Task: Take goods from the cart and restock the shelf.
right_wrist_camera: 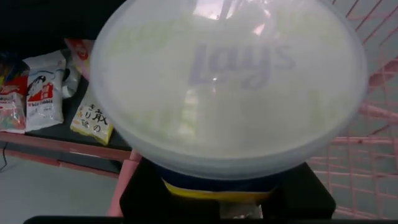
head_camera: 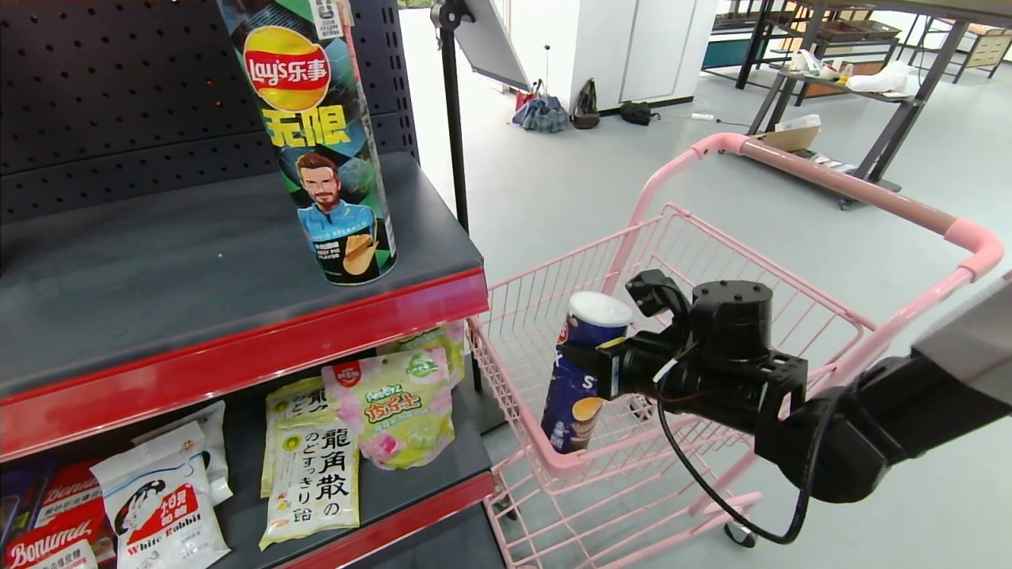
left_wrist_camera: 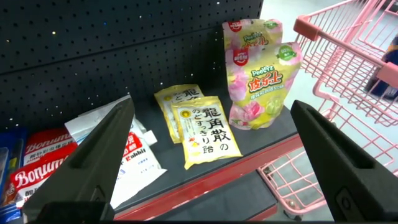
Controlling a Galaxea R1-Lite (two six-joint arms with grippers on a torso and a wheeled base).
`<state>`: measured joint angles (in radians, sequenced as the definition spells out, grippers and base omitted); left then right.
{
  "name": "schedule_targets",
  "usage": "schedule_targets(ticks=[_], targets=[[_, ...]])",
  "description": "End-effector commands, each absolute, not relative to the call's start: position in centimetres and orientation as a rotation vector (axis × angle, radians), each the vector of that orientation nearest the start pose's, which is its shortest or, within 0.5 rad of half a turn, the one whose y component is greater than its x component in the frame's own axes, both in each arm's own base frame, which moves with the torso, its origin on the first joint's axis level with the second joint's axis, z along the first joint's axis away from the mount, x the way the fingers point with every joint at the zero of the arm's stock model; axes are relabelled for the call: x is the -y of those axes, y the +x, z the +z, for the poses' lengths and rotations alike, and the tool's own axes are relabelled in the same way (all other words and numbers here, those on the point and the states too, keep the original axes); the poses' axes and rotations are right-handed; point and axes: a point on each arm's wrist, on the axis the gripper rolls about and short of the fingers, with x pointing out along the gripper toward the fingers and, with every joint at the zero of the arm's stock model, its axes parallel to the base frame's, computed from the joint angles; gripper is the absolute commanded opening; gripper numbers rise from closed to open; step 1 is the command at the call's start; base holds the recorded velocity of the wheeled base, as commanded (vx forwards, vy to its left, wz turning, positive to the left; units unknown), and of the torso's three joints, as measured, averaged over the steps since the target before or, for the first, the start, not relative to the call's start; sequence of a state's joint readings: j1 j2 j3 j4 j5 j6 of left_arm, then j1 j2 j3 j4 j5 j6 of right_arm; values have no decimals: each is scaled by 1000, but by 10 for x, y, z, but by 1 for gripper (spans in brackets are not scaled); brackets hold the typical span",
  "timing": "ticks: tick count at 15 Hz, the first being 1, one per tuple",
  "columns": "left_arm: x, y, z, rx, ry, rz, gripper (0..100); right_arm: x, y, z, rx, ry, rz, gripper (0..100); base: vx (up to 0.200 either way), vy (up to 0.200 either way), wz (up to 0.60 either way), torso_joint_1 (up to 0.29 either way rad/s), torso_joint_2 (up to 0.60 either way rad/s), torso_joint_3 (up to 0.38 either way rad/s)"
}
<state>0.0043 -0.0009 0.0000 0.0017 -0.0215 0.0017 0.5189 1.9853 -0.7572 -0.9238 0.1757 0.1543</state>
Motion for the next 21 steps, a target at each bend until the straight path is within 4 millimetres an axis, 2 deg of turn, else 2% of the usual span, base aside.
schedule_targets(ticks=[1, 2, 3, 4, 5, 7, 8, 9, 11, 16, 19, 21], targets=[[1, -23, 75, -2, 2, -17, 100, -155, 295, 178, -192, 52, 636, 0, 0, 0, 0, 0, 0, 0], [1, -23, 75, -2, 2, -17, 100, -134, 286, 228, -128, 31, 595, 0, 0, 0, 0, 0, 0, 0], [1, -23, 75, -2, 2, -17, 100, -122, 272, 257, -95, 35, 547, 0, 0, 0, 0, 0, 0, 0], [1, -23, 75, -2, 2, -17, 100, -107, 253, 281, -73, 30, 423, 0, 0, 0, 0, 0, 0, 0], [1, -23, 75, -2, 2, -17, 100, -91, 231, 295, -79, -5, 348, 0, 0, 0, 0, 0, 0, 0], [1, -23, 75, -2, 3, -17, 100, -57, 184, 311, -99, -36, 283, 0, 0, 0, 0, 0, 0, 0], [1, -23, 75, -2, 3, -17, 100, -50, 163, 317, -80, -29, 270, 0, 0, 0, 0, 0, 0, 0], [1, -23, 75, -2, 3, -17, 100, -34, 133, 316, -104, -50, 210, 0, 0, 0, 0, 0, 0, 0], [1, -23, 75, -2, 3, -17, 100, -15, 95, 305, -171, -83, 145, 0, 0, 0, 0, 0, 0, 0], [1, -23, 75, -2, 3, -17, 100, -4, 70, 276, -168, -73, 56, 0, 0, 0, 0, 0, 0, 0], [1, -23, 75, -2, 3, -17, 100, -4, 63, 262, -191, -73, 69, 0, 0, 0, 0, 39, -159, -119], [1, -23, 75, -2, 3, -17, 100, -4, 61, 259, -190, -83, 75, 0, 0, 0, 0, 122, -432, -310]])
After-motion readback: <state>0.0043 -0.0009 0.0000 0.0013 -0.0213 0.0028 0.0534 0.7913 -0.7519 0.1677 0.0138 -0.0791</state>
